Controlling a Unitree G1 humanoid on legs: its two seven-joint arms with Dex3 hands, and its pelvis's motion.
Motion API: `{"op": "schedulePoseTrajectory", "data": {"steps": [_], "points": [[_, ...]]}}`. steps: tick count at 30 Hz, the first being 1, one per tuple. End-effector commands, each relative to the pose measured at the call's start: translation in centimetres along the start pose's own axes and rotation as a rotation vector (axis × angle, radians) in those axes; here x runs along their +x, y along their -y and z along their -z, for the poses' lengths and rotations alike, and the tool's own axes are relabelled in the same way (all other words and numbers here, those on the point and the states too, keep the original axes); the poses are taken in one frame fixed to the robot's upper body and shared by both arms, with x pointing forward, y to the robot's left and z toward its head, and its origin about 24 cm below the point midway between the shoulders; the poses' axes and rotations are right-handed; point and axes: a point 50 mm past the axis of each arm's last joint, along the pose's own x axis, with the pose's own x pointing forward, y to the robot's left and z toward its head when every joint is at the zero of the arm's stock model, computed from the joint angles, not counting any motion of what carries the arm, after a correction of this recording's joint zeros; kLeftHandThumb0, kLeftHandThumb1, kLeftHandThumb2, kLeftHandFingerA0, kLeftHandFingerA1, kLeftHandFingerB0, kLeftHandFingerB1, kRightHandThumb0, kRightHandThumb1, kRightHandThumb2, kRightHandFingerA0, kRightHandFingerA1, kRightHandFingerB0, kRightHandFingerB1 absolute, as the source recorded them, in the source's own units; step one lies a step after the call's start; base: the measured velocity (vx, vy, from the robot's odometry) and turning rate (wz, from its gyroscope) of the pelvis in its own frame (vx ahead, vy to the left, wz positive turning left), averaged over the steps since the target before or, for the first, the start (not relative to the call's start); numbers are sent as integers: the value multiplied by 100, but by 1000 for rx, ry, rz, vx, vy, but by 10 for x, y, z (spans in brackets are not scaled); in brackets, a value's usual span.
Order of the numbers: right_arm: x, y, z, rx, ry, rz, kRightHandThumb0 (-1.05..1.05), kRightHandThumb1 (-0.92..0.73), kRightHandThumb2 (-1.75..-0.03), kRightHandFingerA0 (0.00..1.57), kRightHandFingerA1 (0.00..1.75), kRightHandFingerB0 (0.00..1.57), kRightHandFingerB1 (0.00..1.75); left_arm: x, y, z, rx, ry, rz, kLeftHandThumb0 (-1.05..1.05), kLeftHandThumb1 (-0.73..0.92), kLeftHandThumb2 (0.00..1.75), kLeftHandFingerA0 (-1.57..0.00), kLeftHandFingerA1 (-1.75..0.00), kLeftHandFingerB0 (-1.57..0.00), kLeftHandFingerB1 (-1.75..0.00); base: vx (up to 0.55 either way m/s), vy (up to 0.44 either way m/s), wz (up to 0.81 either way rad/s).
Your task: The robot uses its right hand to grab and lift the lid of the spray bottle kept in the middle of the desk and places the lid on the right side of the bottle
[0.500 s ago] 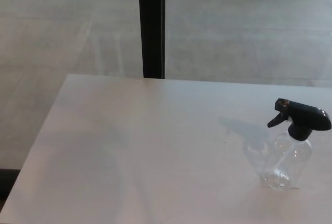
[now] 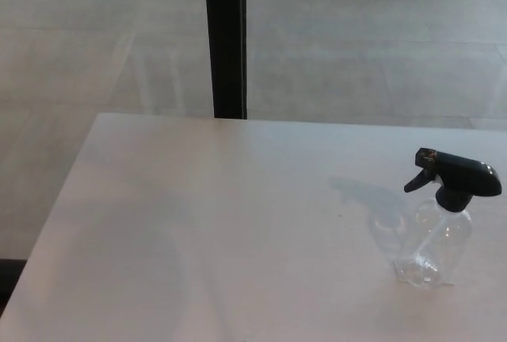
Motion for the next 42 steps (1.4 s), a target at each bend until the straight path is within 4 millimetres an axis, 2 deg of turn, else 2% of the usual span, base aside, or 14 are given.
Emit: {"op": "schedulePoseTrajectory", "data": {"steps": [1,3,4,6,7,8,10,11,12,14,15,16,36,42], "points": [[15,-37,-83,81,262,-67,-82,-88,-65,0,79,1,30,-1,-4,-6,8,29,4,-80,80,64,-57,-51,-39,-39,0,0,0],[14,-43,-93,79,291,-80,-82,-88,-65,0,79,1,30,-1,-4,-5,4,30,4,-80,80,64,-57,-51,-39,-39,0,0,0],[12,-59,-116,73,384,-136,-92,-69,-111,12,77,0,25,-1,-3,-6,-10,32,-4,-80,79,63,-57,-51,-40,-40,0,0,0],[6,-76,-139,17,459,-201,-92,-67,-107,21,77,2,30,-1,-4,-6,-9,31,0,-80,79,64,-56,-51,-40,-39,0,0,0],[-2,-92,-158,-40,533,-275,-91,-81,-65,8,82,5,34,-1,-4,-5,-5,29,2,-80,78,64,-57,-51,-40,-39,0,0,0],[-5,-97,-163,-61,551,-313,-42,-34,-100,2,55,0,52,-1,-4,-4,-4,26,-1,-81,78,64,-58,-51,-41,-39,0,0,0],[-14,-108,-175,-104,589,-393,-89,-76,-64,13,62,10,35,-1,-4,-2,-9,16,-7,-80,79,64,-58,-51,-40,-39,0,0,0],[-19,-115,-180,-123,613,-441,-86,-57,-96,15,58,7,39,-1,-4,-2,-10,19,-3,-80,79,63,-58,-51,-41,-40,0,0,0],[-23,-120,-184,-149,626,-483,-88,-72,-62,18,52,12,30,-1,-4,-3,-10,21,-1,-80,79,63,-59,-53,-40,-40,0,0,0],[-32,-131,-191,-198,613,-567,-85,-55,-94,16,52,7,42,-1,-3,-5,-7,28,3,-79,80,64,-57,-51,-41,-40,0,0,0],[-38,-138,-194,-220,619,-624,-83,-69,-61,22,41,16,30,0,-3,-5,0,27,1,-79,80,64,-58,-51,-42,-40,0,0,0],[-49,-156,-196,-316,641,-713,-84,-56,-92,23,50,12,40,0,-3,-5,2,22,-2,-79,79,64,-58,-49,-41,-39,0,0,0],[-82,-219,-170,-902,462,-1129,-82,-66,-60,20,39,23,29,-2,-7,-2,29,11,-13,-78,79,64,-57,-49,-41,-39,0,0,0],[-83,-224,-162,-1062,509,-1130,-85,-56,-98,16,50,13,40,-2,-7,-2,40,0,-17,-78,79,64,-56,-49,-41,-39,0,0,0]]}}
